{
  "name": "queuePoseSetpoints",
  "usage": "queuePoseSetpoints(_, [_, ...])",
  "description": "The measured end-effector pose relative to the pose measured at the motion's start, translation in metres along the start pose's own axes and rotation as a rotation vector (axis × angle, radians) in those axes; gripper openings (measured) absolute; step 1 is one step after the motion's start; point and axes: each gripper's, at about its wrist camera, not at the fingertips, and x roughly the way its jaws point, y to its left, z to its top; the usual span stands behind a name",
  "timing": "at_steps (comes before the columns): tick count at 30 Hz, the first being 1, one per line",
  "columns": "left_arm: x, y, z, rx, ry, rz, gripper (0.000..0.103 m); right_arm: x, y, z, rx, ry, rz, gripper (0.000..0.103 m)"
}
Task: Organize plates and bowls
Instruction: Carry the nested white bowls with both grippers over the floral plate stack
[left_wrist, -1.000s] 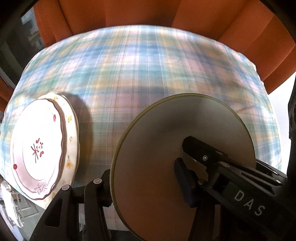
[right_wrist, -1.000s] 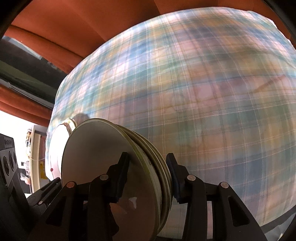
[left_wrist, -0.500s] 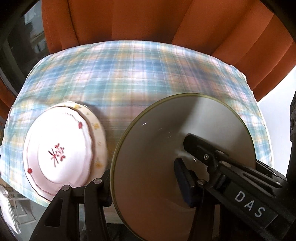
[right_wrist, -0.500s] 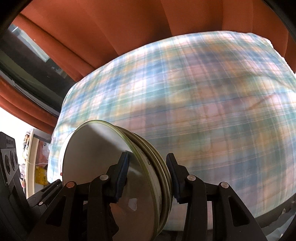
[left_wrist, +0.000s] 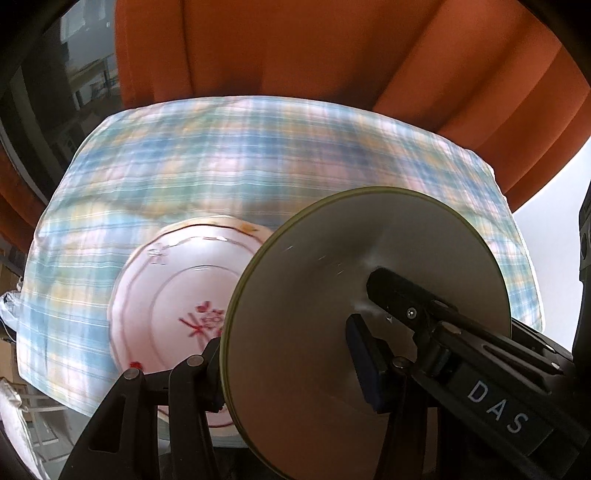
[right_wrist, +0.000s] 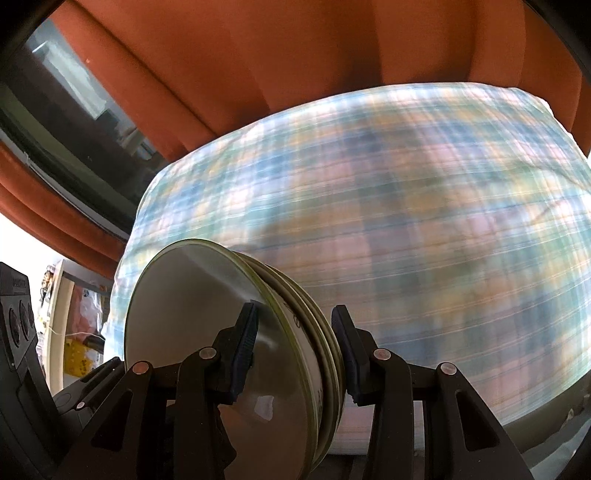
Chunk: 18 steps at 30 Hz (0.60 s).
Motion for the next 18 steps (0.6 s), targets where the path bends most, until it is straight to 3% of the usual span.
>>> queuePoseSetpoints(18, [-0.001,0.093,0.008,-0.002,0.032,-0.048,0.053,0.042,0.086,-0.006,-0.009,0.007,-0.049,0.045])
